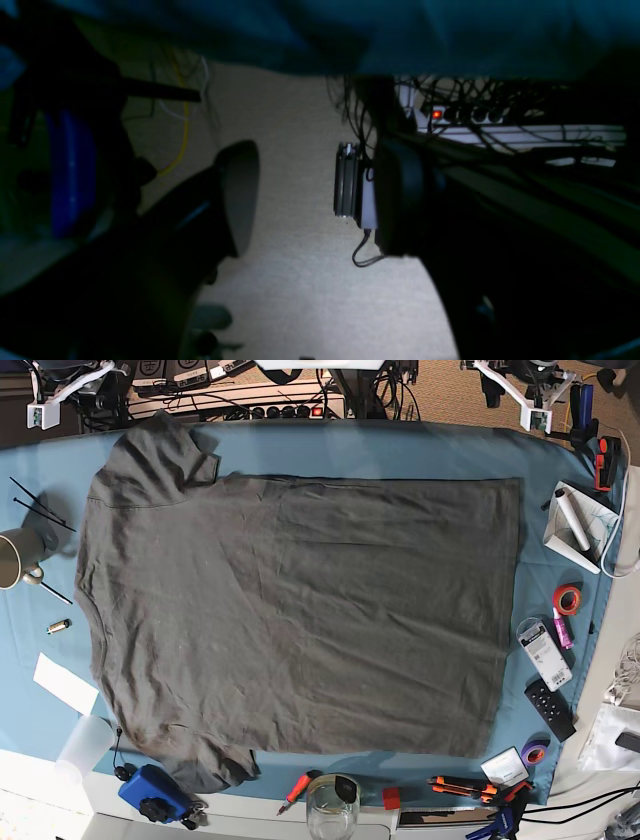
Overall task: Fold the T-shirt properly
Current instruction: 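Lower both grippers to the shirt's shoulder corners near the collar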
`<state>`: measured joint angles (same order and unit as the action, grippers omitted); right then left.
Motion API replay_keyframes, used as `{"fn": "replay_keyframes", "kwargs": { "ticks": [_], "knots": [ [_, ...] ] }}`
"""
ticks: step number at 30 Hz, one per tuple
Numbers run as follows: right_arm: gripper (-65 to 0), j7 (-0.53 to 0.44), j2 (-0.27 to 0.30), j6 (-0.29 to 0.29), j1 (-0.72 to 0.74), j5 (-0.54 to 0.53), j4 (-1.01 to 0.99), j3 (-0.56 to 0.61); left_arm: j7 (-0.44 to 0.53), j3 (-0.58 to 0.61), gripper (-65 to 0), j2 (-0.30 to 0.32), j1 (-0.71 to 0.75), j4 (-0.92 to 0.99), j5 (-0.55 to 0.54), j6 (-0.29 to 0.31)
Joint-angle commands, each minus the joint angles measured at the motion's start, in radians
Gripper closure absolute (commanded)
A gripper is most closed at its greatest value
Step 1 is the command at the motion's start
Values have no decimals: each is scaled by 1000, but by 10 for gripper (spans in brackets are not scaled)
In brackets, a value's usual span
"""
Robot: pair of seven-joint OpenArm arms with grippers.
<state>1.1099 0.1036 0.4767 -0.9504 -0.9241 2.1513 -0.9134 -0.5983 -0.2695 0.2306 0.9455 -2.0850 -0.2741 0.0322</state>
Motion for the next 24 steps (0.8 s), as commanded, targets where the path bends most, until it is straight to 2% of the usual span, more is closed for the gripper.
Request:
{"fn": "replay_keyframes", "kwargs": {
  "ticks": [1,7,11,14,19,24],
  "knots": [
    [-240,-30,13,6,-13,-8,10,-11,-6,-3,-353,5,-7,-26,0,19],
    [-240,-68,19,5,67,81,-22,-11,-138,-3,-343,4,-129,-37,-35,29],
    [-240,-71,82,-3,134,79,-137,-11,-134,-3,-343,2,-140,-38,-45,28],
    [-240,-67,132,7,186,28,-256,-11,-134,-3,-343,2,-140,-38,-45,29],
    [-240,35,179,121,254,-119,-387,-10,-119,-3,-343,2,-140,-38,-45,29],
    [-240,39,182,130,261,-153,-399,-10,-119,-3,-343,2,-140,-38,-45,29]
  ]
}}
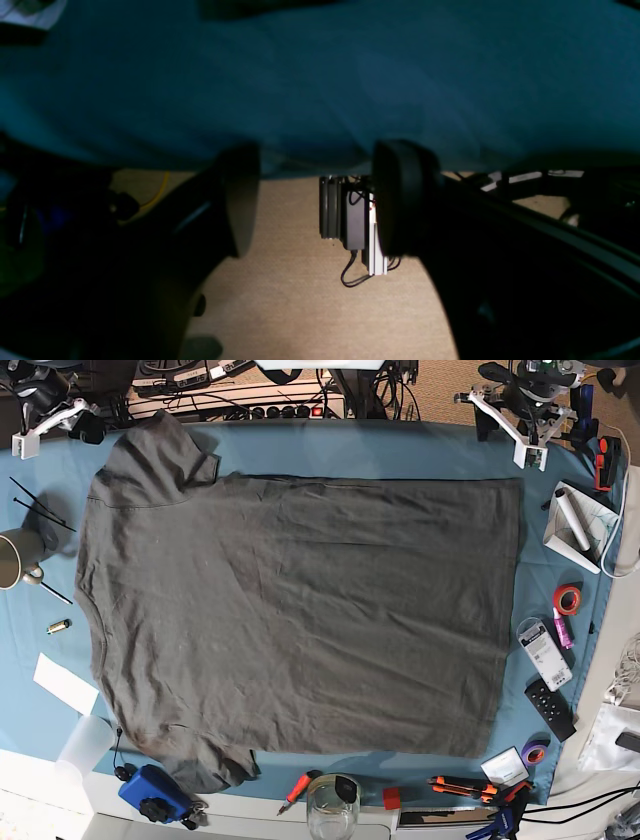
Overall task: Fold the T-shirt properly
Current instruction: 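Lower both grippers to the shirt's shoulder corners near the collar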
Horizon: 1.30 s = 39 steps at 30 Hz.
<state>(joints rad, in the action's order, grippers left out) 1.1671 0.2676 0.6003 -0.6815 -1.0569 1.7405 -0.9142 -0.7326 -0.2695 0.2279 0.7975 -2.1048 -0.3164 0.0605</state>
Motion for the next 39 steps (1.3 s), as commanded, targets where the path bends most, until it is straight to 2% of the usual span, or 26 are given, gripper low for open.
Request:
{"fn": "replay_keyframes", "kwargs": {
  "ticks": [1,9,13,18,23,32,39],
  "knots": [
    [-240,-19,18,7,-8,-21,11,-10,16,-3,-343,5,8,-18,-3,1],
    [-240,-15,18,14,29,-33,11,24,17,-3,-343,5,8,-18,-3,1],
    [-240,-24,16,3,54,23,11,90,17,-3,-343,5,8,-18,-3,1],
    [-240,-58,-27,-55,55,105,11,114,17,-3,-343,5,8,-18,-2,1],
    [-240,-61,-64,-51,56,79,11,115,23,-3,-343,5,6,-18,-2,1],
    [-240,-98,-67,-52,56,117,11,115,26,-3,-343,5,0,-18,-2,2],
    [-239,-102,-114,-55,70,116,11,122,52,-3,-343,5,-2,-18,-3,1]
  ]
}}
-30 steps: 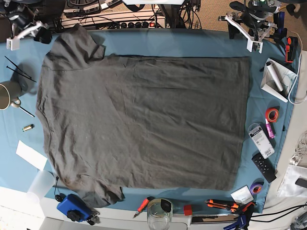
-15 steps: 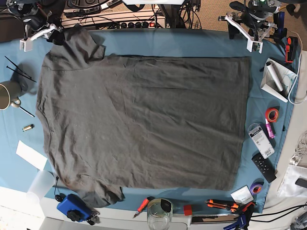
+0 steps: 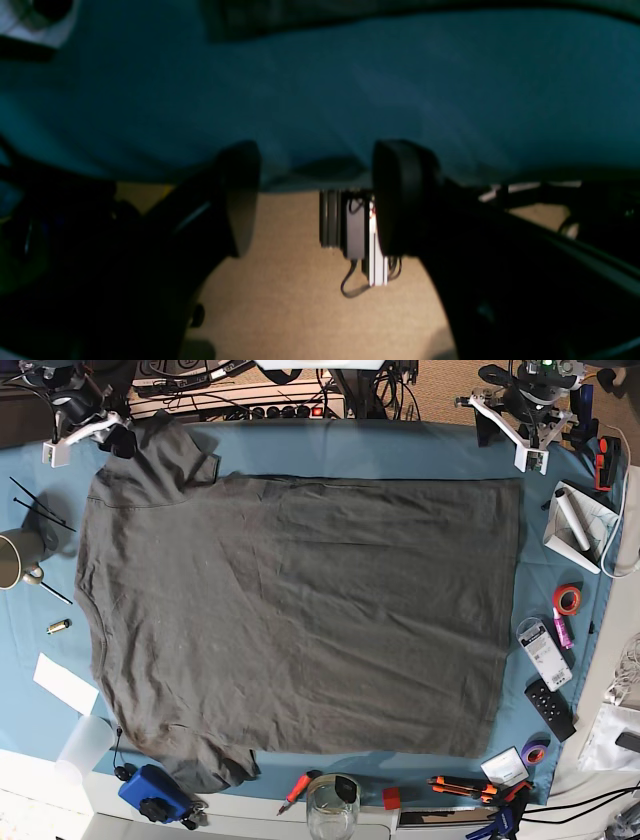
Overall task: Fold the T-shirt properly
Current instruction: 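Lower both grippers to the shirt's shoulder corners near the collar, then grasp the shirt's shoulder edges with both grippers and pull taut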
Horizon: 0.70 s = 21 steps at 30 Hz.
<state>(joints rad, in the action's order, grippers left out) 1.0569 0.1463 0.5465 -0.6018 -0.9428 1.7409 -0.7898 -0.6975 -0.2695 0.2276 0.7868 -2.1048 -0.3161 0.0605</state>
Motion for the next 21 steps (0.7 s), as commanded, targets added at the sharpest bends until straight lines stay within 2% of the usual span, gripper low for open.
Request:
{"fn": "replay_keyframes", "kwargs": {
  "ticks": [1,11,14,16,21],
  "knots": [
    [-239,8,3,-1,-11,2,11,6,19,-3,-343,5,5,-18,-3,0],
    [-239,3,-3,0,-11,13,11,45,19,-3,-343,5,-58,-18,-3,0],
    [-239,4,-3,0,-11,26,11,45,64,-3,-343,5,-77,-11,-3,-1],
    [-239,8,-3,0,-11,25,11,45,93,-3,-343,5,-97,2,-2,-12],
    [-239,19,-2,0,-11,29,11,45,85,-3,-343,5,-131,6,11,-42]
  ]
}}
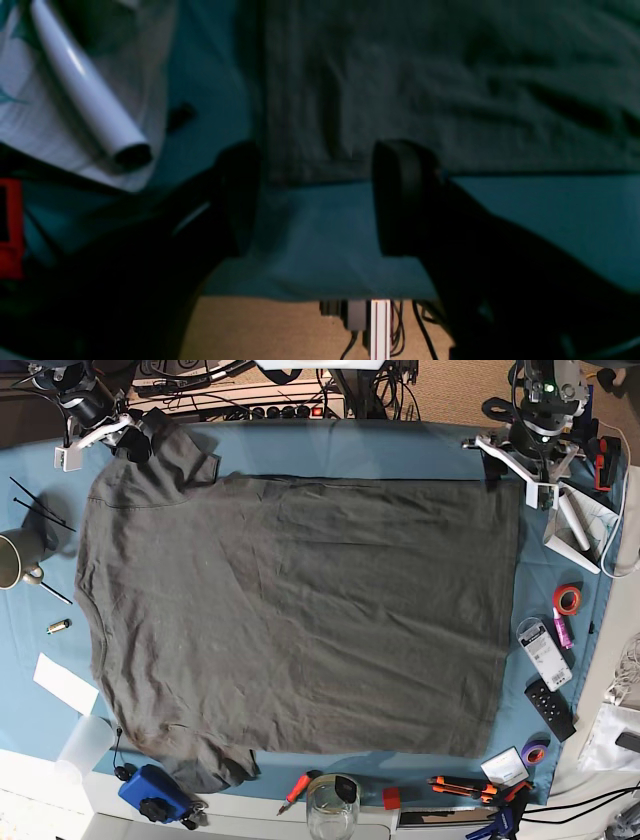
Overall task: Fold the T-shirt properly
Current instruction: 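Grasp the shirt's shoulder edges with both grippers and pull taut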
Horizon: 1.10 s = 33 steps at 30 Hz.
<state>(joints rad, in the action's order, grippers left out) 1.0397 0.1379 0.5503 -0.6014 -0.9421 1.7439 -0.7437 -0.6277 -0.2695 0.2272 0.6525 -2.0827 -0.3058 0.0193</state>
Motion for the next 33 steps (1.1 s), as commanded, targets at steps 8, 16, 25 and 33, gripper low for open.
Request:
{"fn": "replay_keyframes", "kwargs": {
  "ticks": [8,16,25,33],
  "knots": [
    [-239,55,6,-4,-11,27,8,-2,15,-3,-344,5,-42,44,127,-75],
    [-239,64,6,-4,-11,27,8,-2,-106,-3,-344,-29,-143,159,39,-61],
    [-239,68,7,-4,-11,27,8,-2,-143,-3,-314,-91,-151,167,-14,-23],
    [-112,48,7,-3,-11,27,8,-2,-161,-3,0,-91,-151,166,-13,-82]
  ]
}}
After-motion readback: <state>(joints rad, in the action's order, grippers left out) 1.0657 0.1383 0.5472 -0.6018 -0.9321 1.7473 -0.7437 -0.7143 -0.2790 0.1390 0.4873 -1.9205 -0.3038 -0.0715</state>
